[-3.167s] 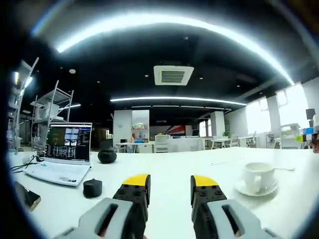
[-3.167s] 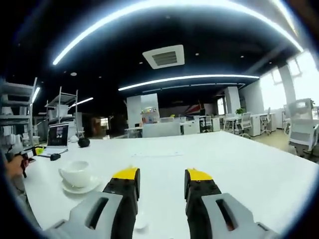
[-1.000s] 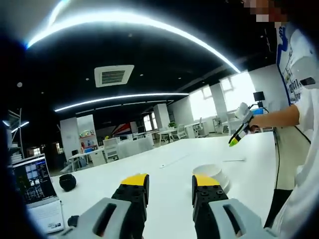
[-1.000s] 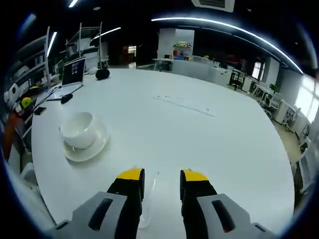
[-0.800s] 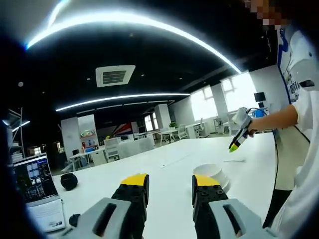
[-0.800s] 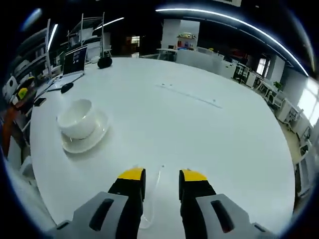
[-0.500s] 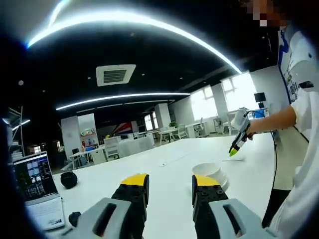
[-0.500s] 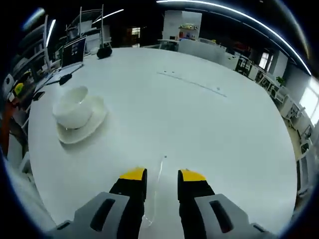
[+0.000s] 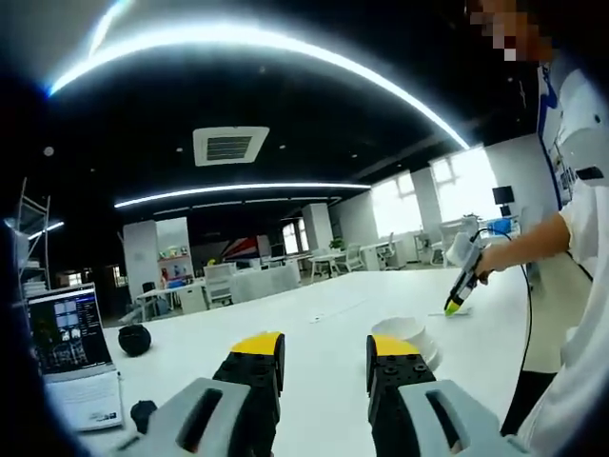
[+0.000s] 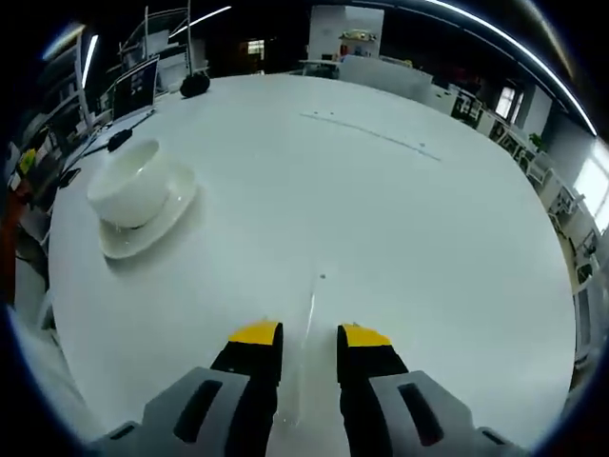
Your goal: Tidy tabletop coffee trays, cups and spoons，present forward
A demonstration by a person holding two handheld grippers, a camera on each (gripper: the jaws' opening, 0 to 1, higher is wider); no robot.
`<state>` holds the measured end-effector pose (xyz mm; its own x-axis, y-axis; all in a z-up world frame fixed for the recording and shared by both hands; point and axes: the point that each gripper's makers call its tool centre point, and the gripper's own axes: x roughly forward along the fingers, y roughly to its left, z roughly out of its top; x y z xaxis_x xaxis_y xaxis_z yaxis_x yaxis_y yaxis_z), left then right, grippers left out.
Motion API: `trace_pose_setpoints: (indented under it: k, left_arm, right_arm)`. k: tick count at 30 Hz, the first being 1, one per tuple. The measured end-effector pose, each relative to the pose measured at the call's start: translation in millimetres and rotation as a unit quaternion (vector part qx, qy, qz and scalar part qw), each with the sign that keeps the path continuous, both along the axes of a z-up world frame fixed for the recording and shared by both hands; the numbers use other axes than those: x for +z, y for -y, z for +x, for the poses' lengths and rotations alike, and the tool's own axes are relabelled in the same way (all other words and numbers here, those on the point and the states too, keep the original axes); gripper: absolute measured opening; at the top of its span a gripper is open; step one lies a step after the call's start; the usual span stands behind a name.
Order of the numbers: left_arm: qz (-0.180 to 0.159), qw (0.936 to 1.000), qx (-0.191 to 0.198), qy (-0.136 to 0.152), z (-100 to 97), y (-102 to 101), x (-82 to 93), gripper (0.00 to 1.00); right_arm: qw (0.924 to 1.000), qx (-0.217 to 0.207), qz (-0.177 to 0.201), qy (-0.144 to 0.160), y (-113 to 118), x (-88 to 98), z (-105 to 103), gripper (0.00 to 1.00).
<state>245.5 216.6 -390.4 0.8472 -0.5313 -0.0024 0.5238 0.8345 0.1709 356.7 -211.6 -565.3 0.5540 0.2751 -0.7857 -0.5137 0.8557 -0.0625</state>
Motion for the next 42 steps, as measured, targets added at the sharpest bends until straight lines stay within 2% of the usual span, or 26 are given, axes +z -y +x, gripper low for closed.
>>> trace_pose_setpoints:
  k: [5, 12, 16, 30, 42]
  left_arm:
    - [-0.003, 1.0, 0.003, 0.003, 0.4, -2, 2.8, 0.36]
    - [-0.007, 0.9999, 0.011, -0.003, 2.1, -4, 0.6, 0.36]
    - [-0.007, 0.9998, 0.02, -0.006, 4.2, -7, -0.5, 0.36]
    - [-0.008, 0.9997, 0.022, -0.01, 4.1, -5, -0.4, 0.36]
    - [0.001, 0.9999, 0.007, -0.01, 3.5, 5, -0.5, 0.36]
  right_arm:
    - [1.0, -0.002, 0.003, -0.005, -1, -0.6, -1, 0.21]
    - [1.0, -0.006, -0.003, 0.0, 1, -0.2, 0, 0.08]
    - [1.0, -0.002, -0.008, 0.003, 1, -1.0, 2, 0.06]
    - [0.9995, -0.028, 0.01, 0.004, 5, 1.6, 0, 0.05]
    - [0.9986, -0.041, 0.015, 0.031, 8, 20.8, 2, 0.05]
